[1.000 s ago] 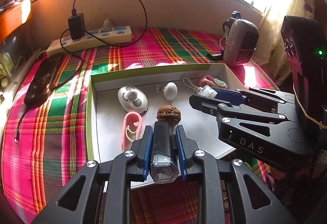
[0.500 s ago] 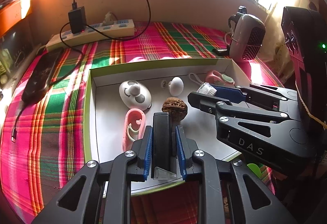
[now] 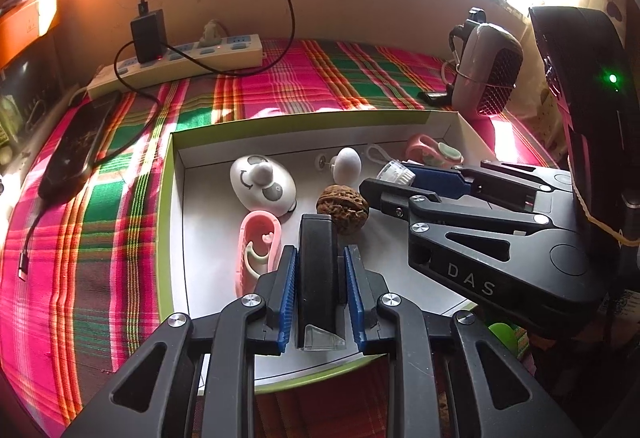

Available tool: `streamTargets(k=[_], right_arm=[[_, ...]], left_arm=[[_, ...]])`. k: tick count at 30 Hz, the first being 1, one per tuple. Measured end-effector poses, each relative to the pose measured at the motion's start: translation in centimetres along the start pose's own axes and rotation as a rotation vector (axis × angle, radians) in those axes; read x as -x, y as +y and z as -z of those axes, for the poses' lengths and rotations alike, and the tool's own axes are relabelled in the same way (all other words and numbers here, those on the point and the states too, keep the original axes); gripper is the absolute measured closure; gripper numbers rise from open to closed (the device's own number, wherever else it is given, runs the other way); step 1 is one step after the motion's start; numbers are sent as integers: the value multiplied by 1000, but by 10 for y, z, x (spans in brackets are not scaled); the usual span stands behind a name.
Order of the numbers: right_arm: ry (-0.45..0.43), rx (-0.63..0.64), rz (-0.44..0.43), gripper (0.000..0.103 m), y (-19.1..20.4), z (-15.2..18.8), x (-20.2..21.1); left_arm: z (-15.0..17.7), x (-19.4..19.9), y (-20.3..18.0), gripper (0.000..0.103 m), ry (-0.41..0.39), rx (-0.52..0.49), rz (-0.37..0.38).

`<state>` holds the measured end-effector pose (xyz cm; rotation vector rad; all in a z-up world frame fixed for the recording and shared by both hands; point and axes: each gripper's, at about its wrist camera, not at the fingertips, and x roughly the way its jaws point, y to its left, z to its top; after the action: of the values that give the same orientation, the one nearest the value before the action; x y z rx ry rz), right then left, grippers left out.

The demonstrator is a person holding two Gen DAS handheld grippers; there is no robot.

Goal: Organize objects
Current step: 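Lower the flashlight and container into the box and open both tools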

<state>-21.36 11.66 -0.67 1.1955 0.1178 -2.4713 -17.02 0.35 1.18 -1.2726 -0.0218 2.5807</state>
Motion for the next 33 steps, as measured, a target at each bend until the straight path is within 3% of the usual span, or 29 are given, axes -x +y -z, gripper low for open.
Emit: streamTargets(k=[21,33], right_arm=[[-20,15,24,72,3,3,1],[-48,23,28,67,7,4,10]], left_arm=[[4,-1,-6,79,-23,-57,-23],[5,0,-5,74,-23,-47,-20]])
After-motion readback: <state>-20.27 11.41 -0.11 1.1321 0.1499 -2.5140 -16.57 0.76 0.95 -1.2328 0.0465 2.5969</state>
